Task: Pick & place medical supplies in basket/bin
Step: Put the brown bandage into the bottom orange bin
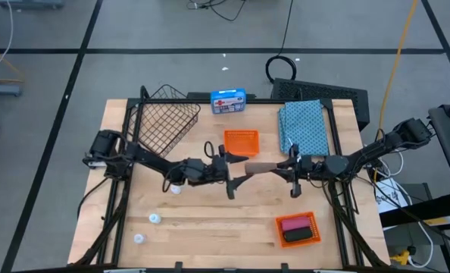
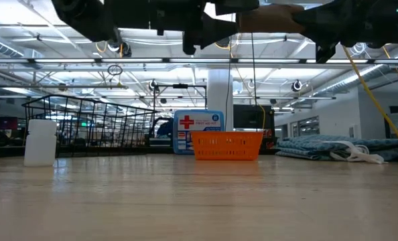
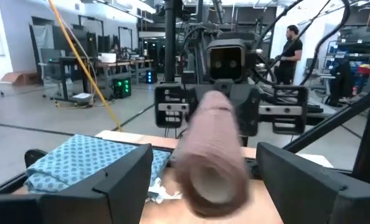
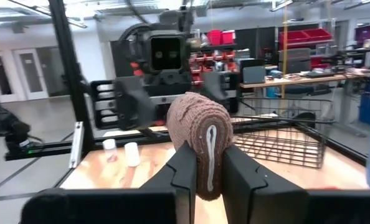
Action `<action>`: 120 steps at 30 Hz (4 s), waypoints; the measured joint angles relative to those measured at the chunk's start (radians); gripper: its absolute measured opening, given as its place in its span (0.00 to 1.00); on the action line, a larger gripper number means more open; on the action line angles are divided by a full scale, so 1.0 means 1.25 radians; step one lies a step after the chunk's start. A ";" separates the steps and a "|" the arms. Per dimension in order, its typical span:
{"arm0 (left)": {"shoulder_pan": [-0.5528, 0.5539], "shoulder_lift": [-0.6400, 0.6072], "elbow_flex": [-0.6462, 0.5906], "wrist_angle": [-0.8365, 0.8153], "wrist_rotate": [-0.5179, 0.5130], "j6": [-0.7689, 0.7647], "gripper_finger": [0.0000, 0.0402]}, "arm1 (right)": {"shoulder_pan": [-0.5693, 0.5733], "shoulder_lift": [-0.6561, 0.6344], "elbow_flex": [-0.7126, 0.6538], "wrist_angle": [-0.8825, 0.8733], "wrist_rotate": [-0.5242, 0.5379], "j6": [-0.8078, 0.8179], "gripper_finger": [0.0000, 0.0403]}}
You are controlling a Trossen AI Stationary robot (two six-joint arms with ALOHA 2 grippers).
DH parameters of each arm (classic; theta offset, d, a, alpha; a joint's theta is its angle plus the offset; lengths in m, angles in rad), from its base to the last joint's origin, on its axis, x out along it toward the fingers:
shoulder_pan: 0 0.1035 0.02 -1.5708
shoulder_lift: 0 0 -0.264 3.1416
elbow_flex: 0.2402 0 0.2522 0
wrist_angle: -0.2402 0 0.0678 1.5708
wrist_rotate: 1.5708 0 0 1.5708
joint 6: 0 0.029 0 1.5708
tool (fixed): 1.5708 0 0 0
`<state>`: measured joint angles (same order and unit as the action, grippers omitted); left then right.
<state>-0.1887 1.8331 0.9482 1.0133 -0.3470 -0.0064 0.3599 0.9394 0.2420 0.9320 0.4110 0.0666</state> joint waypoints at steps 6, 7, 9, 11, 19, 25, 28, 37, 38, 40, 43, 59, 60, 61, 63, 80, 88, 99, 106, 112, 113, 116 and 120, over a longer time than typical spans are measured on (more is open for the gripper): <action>0.024 -0.001 0.005 -0.016 0.067 -0.067 0.74 | 0.000 0.000 0.000 0.011 -0.018 -0.003 0.08; 0.027 -0.001 0.005 -0.017 0.079 -0.077 0.74 | 0.000 0.000 0.000 0.011 -0.018 -0.003 0.08; 0.032 -0.001 0.005 -0.018 0.097 -0.088 0.74 | 0.000 0.000 0.000 0.011 -0.018 -0.003 0.08; 0.033 -0.001 0.005 -0.018 0.109 -0.088 0.73 | 0.000 0.000 0.000 0.011 -0.019 -0.003 0.09; 0.032 -0.001 0.005 -0.018 0.116 -0.086 0.51 | 0.000 0.000 0.000 0.007 -0.017 -0.003 0.08; 0.032 -0.001 0.005 -0.018 0.116 -0.093 0.29 | 0.000 0.000 0.000 0.005 -0.016 -0.004 0.08; 0.032 -0.001 0.004 -0.018 0.126 -0.093 0.20 | 0.000 -0.001 0.000 0.004 -0.017 -0.005 0.09; 0.030 -0.048 0.002 -0.093 0.152 -0.051 0.13 | 0.000 -0.006 -0.007 0.000 -0.022 -0.003 0.22; 0.030 -0.065 0.001 -0.121 0.152 -0.044 0.13 | 0.000 -0.010 -0.011 0.000 -0.021 -0.003 0.23; 0.029 -0.097 0.001 -0.158 0.152 -0.038 0.13 | 0.000 -0.017 -0.016 -0.001 -0.020 -0.003 0.25; 0.024 -0.129 0.001 -0.191 0.155 -0.035 0.12 | 0.000 -0.033 -0.028 -0.002 -0.017 -0.003 0.27; 0.008 -0.132 -0.145 -0.034 0.152 -0.031 0.12 | 0.000 -0.069 -0.043 -0.008 -0.016 -0.009 0.25; 0.008 -0.131 -0.154 -0.027 0.152 -0.042 0.12 | 0.000 -0.069 -0.043 -0.008 -0.016 -0.009 0.25; 0.008 -0.130 -0.161 -0.024 0.152 -0.049 0.12 | 0.000 -0.069 -0.043 -0.008 -0.016 -0.009 0.24; 0.009 -0.131 -0.165 -0.014 0.149 -0.061 0.12 | 0.000 -0.069 -0.043 -0.008 -0.016 -0.009 0.24; 0.008 -0.131 -0.166 -0.067 0.122 -0.040 0.12 | 0.000 -0.070 0.112 -0.051 -0.015 -0.087 0.30; 0.008 -0.131 -0.166 -0.077 0.130 -0.032 0.14 | -0.034 0.032 0.530 -0.705 0.024 -0.060 0.45; 0.008 -0.131 -0.166 -0.086 0.130 -0.038 0.12 | -0.136 0.354 1.002 -1.294 -0.206 0.014 0.61; 0.008 -0.131 -0.165 -0.101 0.130 -0.044 0.14 | -0.173 0.499 1.058 -1.398 -0.303 -0.019 0.59; 0.008 -0.131 -0.165 -0.121 0.130 -0.060 0.13 | -0.184 0.559 1.058 -1.422 -0.352 -0.024 0.59; 0.008 -0.131 -0.165 -0.122 0.130 -0.060 0.13 | -0.184 0.565 1.058 -1.420 -0.351 -0.025 0.58; 0.008 -0.131 -0.165 -0.122 0.129 -0.060 0.15 | -0.184 0.582 1.058 -1.426 -0.350 -0.035 0.57; 0.009 -0.131 -0.165 -0.124 0.124 -0.060 0.13 | -0.184 0.597 1.058 -1.428 -0.349 -0.042 0.52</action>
<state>-0.1780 1.6699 0.7414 0.8587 -0.1921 -0.0818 0.1303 1.6852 1.5642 -0.8528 -0.0257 0.0143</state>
